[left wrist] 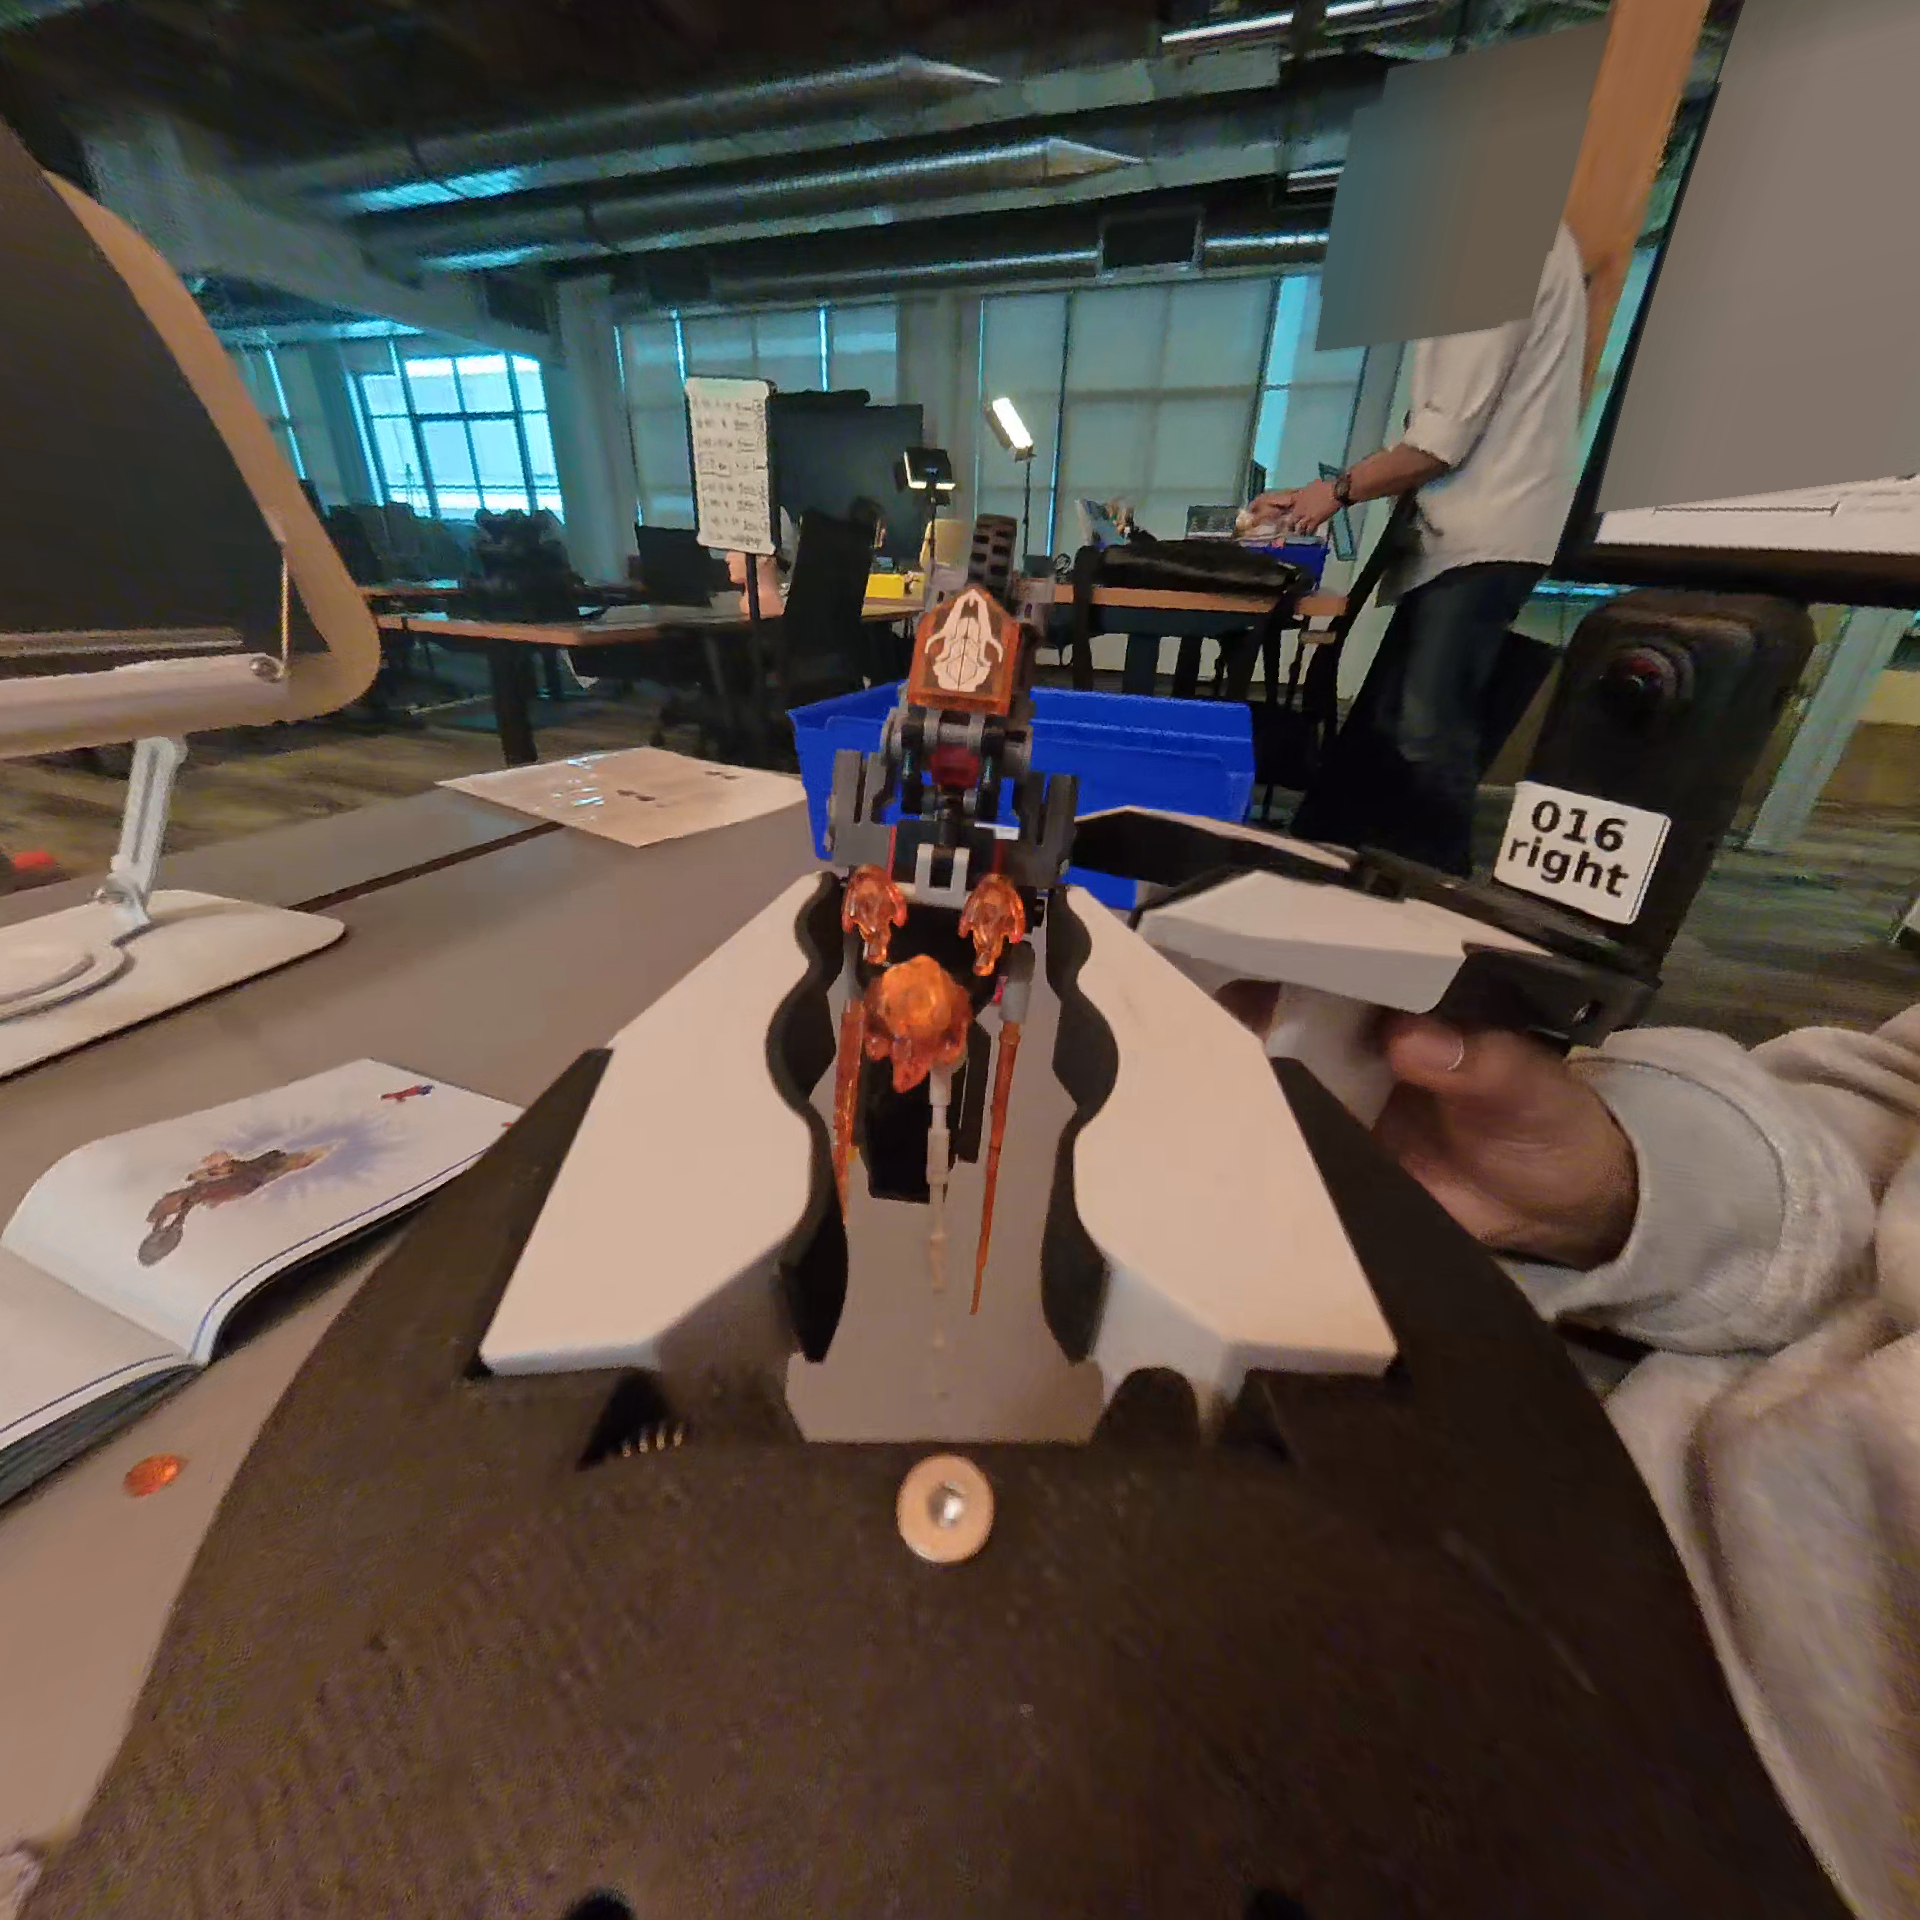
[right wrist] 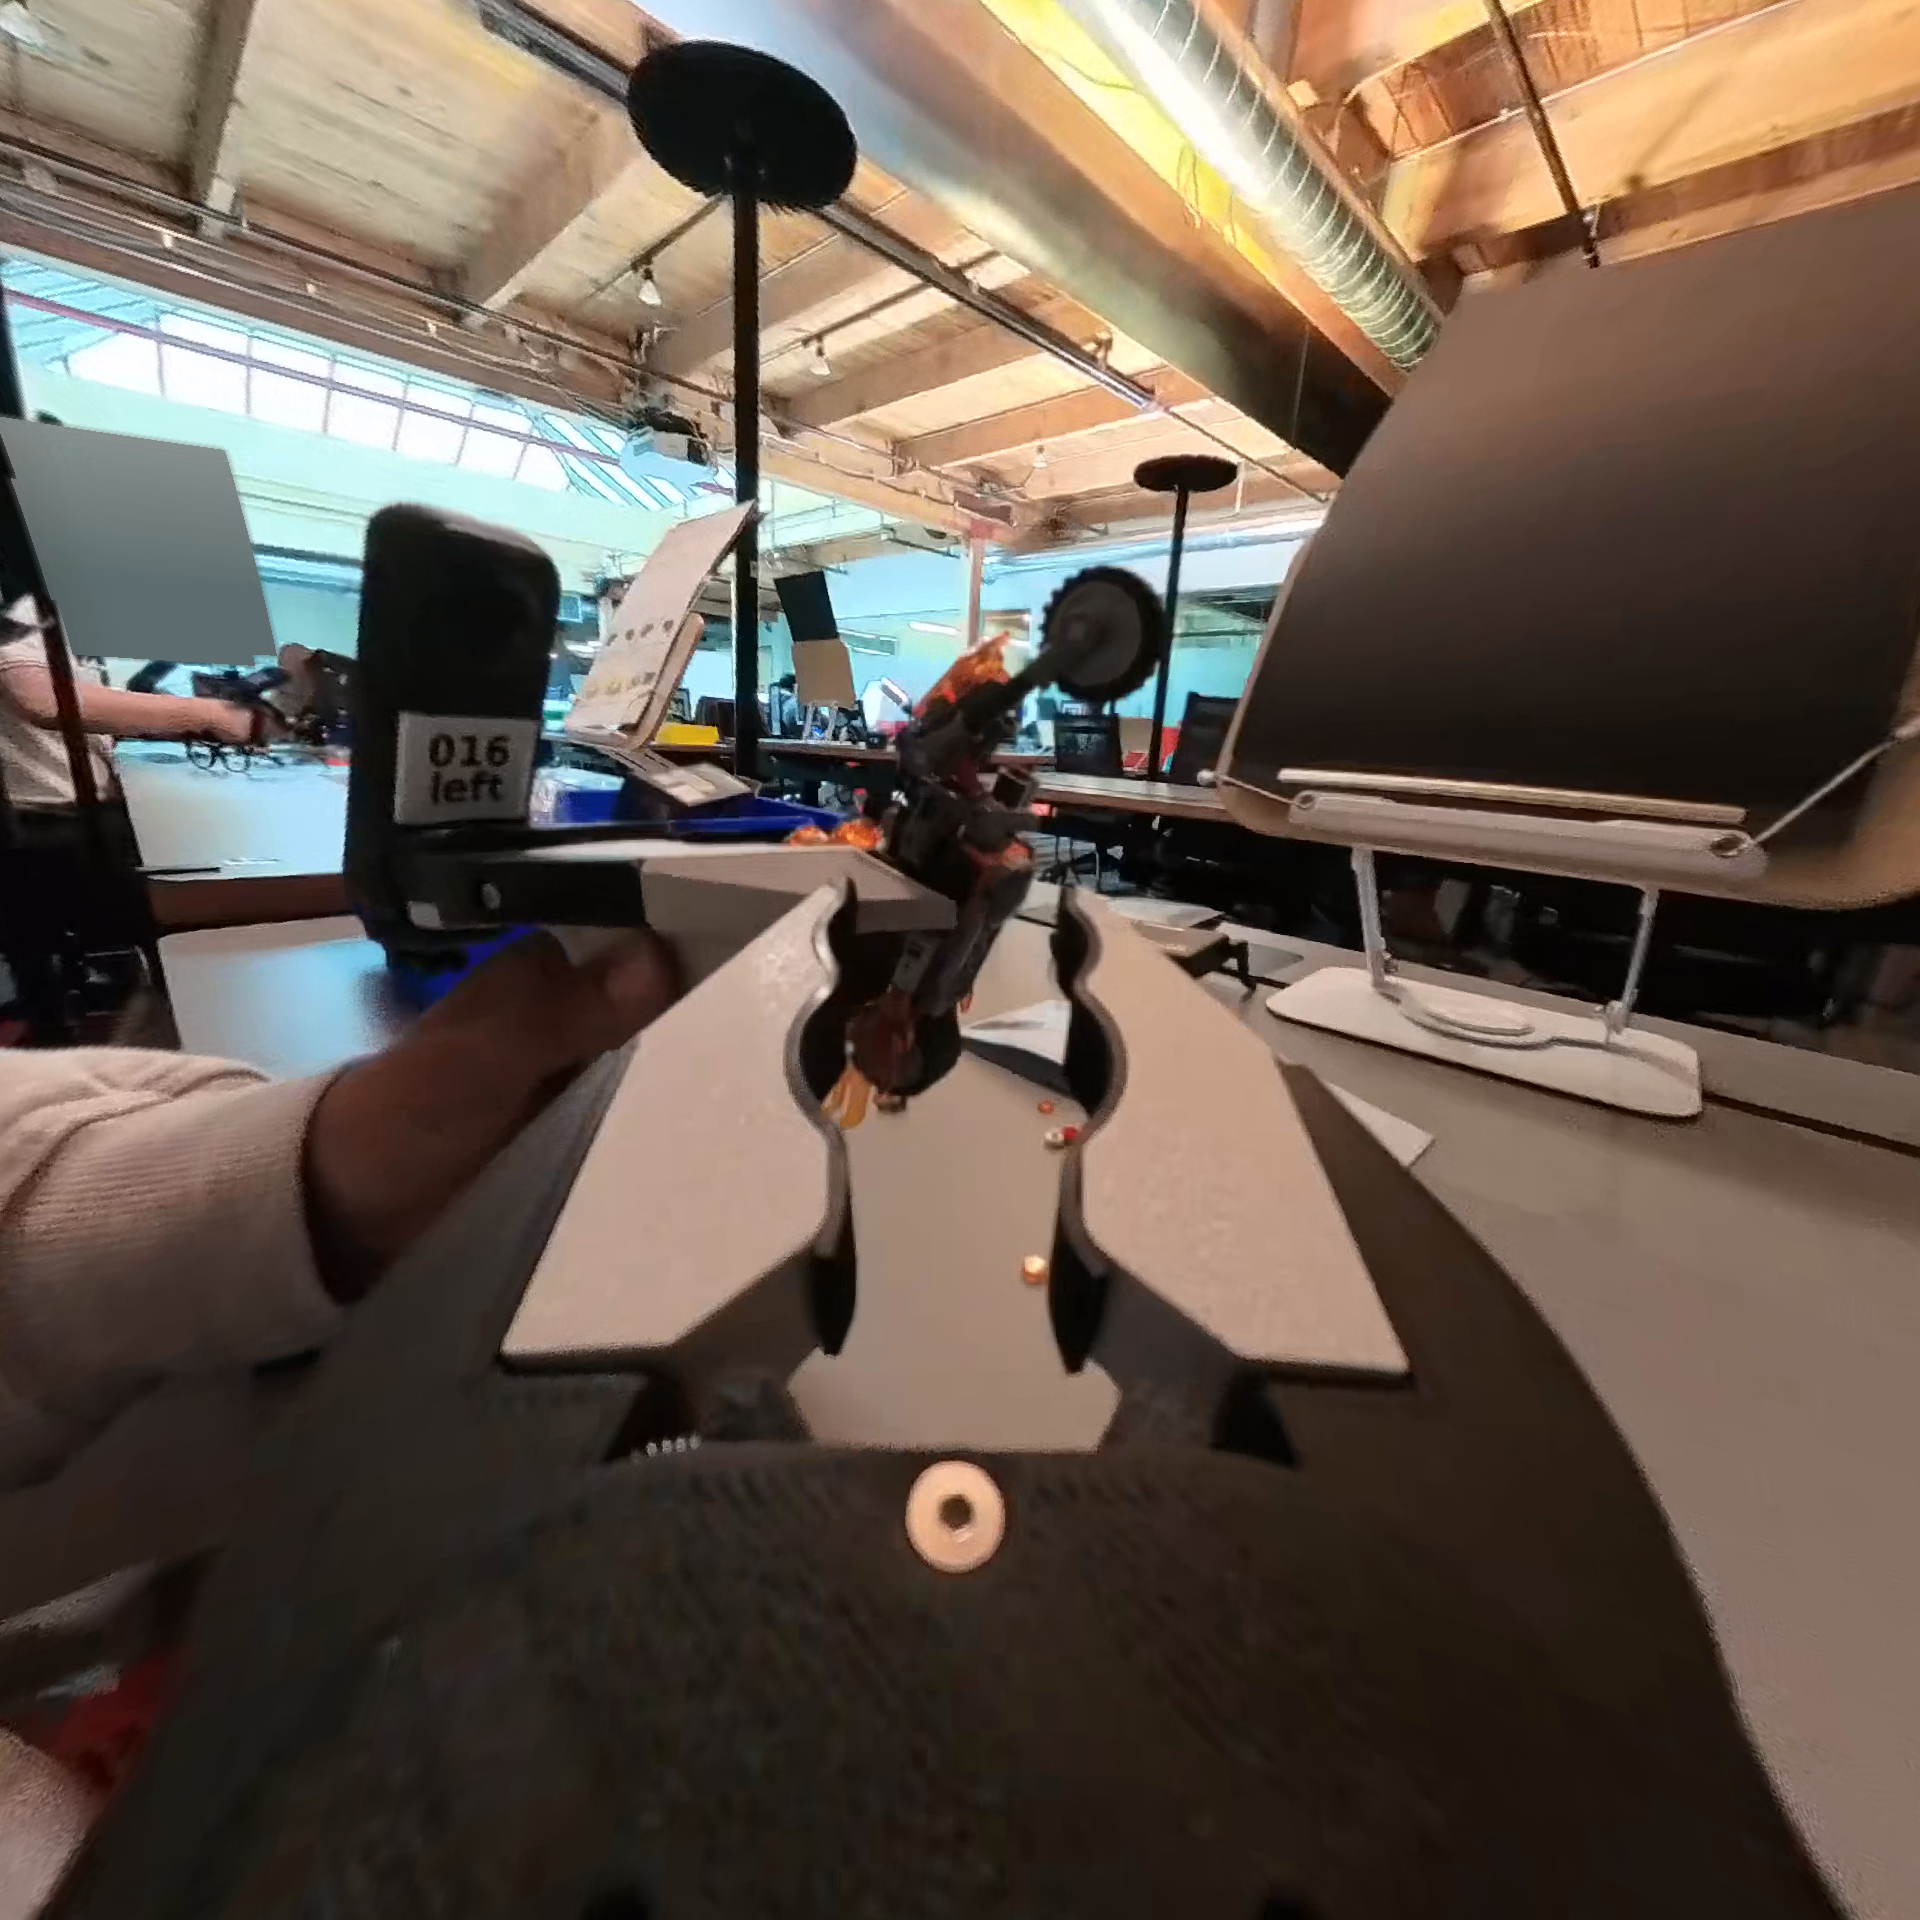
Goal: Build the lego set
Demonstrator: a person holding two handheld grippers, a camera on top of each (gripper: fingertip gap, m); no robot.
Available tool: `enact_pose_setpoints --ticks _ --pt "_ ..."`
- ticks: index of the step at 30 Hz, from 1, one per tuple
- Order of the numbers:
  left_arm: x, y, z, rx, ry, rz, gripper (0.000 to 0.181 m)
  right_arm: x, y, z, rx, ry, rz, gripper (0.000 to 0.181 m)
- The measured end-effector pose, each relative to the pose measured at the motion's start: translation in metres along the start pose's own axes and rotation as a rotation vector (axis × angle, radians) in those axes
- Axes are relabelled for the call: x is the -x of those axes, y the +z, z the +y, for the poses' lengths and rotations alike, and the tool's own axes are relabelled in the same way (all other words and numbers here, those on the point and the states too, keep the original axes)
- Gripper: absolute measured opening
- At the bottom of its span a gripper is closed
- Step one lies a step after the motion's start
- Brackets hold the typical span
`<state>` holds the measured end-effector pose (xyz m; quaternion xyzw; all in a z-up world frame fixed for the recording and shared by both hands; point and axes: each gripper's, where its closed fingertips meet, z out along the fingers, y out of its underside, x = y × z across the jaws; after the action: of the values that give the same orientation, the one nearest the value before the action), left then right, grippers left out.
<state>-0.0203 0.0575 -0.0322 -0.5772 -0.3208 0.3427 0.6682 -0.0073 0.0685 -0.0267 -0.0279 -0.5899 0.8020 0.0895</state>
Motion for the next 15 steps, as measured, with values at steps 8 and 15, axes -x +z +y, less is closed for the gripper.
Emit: enact_pose_setpoints --ticks 8,15 --pt "0.005 0.002 0.0 -0.01 -0.016 -0.046 0.036 -0.012 0.0 -0.017 0.019 0.077 0.071 0.037" --pt "-0.005 0.008 0.003 0.026 0.111 -0.073 0.036 -0.011 0.003 -0.005 0.105 0.09 0.089 0.038"
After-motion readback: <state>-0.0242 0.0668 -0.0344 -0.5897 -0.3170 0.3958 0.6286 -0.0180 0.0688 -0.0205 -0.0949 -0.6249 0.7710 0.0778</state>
